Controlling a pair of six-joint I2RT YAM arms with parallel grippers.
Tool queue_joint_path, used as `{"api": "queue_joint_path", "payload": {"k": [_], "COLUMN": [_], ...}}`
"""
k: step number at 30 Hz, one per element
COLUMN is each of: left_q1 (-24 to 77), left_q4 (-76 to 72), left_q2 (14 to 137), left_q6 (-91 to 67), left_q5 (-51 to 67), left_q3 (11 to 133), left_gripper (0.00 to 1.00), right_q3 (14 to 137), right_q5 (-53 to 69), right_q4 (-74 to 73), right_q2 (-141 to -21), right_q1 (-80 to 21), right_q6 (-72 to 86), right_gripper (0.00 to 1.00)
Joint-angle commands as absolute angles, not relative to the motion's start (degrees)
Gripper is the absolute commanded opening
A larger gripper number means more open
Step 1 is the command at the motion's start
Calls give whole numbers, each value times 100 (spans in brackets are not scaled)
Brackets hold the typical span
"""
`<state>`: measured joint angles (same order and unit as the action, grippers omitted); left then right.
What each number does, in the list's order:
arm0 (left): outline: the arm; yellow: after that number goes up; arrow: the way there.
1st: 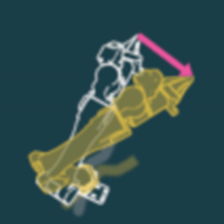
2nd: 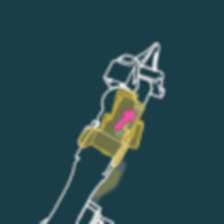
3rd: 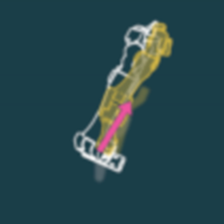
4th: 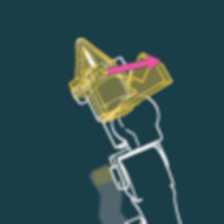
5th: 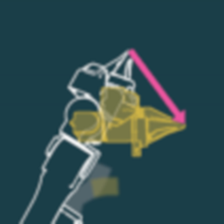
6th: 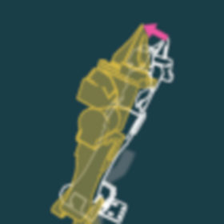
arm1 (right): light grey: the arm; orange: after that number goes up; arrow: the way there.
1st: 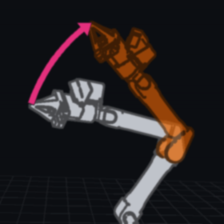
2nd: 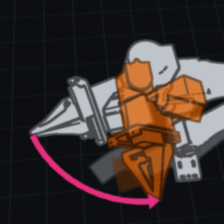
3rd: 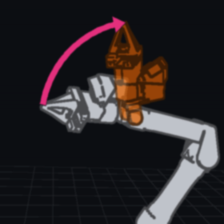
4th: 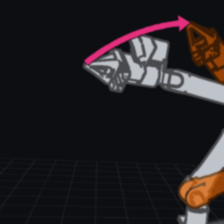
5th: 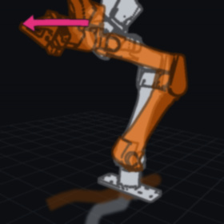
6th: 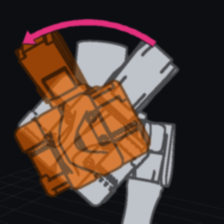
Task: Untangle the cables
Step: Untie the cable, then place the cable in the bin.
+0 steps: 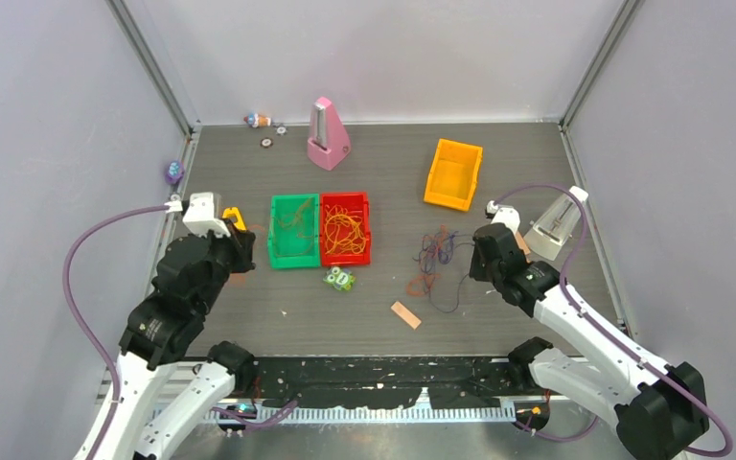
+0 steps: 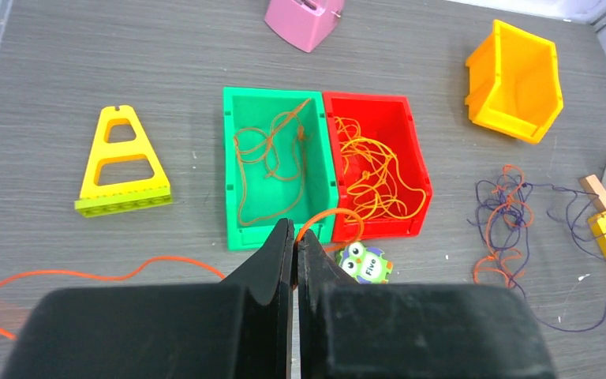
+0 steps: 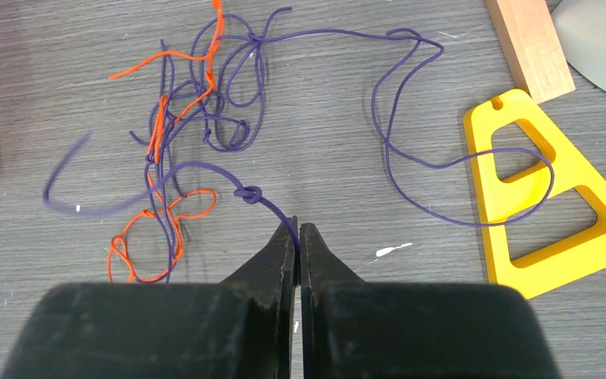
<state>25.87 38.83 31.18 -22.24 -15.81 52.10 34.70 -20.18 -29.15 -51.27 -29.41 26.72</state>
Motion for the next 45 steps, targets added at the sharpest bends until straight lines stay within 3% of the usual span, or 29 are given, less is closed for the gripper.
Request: {"api": "queue_joint_path", "payload": {"k": [1,19,29,45], "left_q1": [2395,2367,2351,2124], "left_q4": [4280,3376,3873,3819], "left_q2": [3343,4871,5818,6225], "left_q6": [-1971,-2045,-1583,-1503], "left_q5": [-1505,-425,-1351,-1477], "left_q3": [5557,6448,7744,8216], "left_gripper": [0,0,0,0], "right_q3": [3512,3478,3663,3579], "right_q5": [-2046,-1485,-1372,-1222], "right_q4": [-2742,-2194,-2108,-1942], "right_q2": [-5216,-5245,-5456,-5591], "right_q1": [-2779,-2698,-2685,-2645], "right_q6": [2804,2521,2406,2428], "right_gripper": [6,6,6,6]}}
